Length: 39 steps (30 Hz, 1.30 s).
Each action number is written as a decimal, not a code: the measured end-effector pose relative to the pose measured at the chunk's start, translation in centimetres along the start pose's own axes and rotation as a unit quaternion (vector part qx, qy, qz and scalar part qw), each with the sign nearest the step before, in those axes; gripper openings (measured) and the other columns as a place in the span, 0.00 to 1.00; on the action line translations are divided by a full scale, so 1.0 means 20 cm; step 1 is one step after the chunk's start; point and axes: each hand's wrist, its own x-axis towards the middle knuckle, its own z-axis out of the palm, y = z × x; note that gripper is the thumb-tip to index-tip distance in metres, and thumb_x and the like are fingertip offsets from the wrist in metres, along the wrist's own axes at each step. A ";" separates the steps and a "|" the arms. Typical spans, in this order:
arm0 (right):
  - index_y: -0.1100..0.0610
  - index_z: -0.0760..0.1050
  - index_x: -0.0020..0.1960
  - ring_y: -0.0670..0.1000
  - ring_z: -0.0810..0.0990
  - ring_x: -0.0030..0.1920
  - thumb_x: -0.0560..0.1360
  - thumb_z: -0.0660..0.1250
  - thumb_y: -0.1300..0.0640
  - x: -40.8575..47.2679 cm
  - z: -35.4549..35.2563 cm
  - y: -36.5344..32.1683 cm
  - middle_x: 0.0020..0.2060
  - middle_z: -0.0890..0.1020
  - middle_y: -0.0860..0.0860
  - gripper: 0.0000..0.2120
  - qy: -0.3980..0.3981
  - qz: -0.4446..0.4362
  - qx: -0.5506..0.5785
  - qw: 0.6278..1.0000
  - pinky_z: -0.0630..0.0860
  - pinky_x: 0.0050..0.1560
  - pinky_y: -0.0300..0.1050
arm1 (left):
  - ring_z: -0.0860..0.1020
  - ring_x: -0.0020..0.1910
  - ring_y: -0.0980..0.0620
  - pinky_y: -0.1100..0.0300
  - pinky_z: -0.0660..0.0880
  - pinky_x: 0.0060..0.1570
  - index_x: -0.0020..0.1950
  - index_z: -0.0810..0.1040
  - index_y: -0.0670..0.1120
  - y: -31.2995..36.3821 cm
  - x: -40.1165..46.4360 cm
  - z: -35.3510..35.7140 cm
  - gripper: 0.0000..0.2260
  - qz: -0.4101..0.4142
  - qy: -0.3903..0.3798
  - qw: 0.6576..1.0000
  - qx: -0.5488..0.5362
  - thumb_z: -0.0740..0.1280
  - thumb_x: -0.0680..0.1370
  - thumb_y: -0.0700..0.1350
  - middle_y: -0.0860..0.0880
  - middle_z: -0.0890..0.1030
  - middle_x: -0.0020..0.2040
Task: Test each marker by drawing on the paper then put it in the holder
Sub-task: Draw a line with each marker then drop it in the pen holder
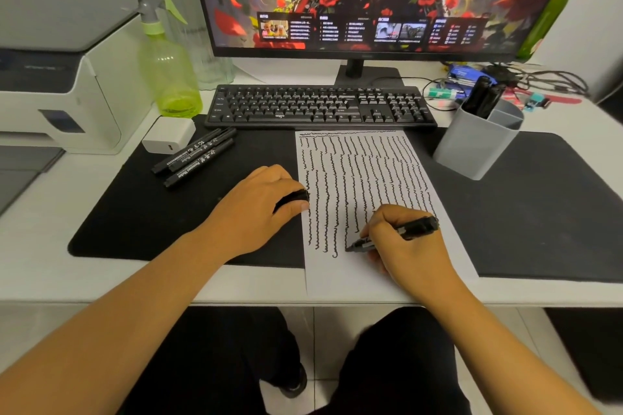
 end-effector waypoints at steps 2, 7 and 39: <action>0.59 0.77 0.32 0.58 0.75 0.28 0.66 0.60 0.48 0.00 0.00 0.00 0.30 0.79 0.60 0.16 -0.005 0.001 0.001 1.000 0.70 0.27 0.43 | 0.68 0.49 0.60 0.64 0.67 0.46 0.63 0.75 0.53 0.00 0.00 0.00 0.22 0.001 -0.001 1.000 -0.005 0.56 0.76 0.63 0.58 0.71 0.51; 0.60 0.77 0.32 0.50 0.74 0.27 0.66 0.60 0.48 -0.01 -0.01 0.00 0.29 0.79 0.60 0.16 -0.017 0.000 0.010 1.000 0.70 0.27 0.41 | 0.69 0.51 0.59 0.62 0.71 0.48 0.63 0.75 0.52 0.00 0.00 -0.01 0.24 -0.003 -0.004 1.000 -0.012 0.54 0.75 0.64 0.56 0.74 0.53; 0.52 0.79 0.36 0.46 0.77 0.24 0.70 0.61 0.48 -0.11 -0.03 -0.30 0.30 0.83 0.55 0.12 0.030 -0.061 0.118 0.991 0.71 0.26 0.34 | 0.70 0.44 0.61 0.72 0.65 0.47 0.58 0.78 0.49 0.33 -0.14 -0.19 0.15 0.158 0.025 0.986 -0.049 0.61 0.79 0.56 0.55 0.79 0.45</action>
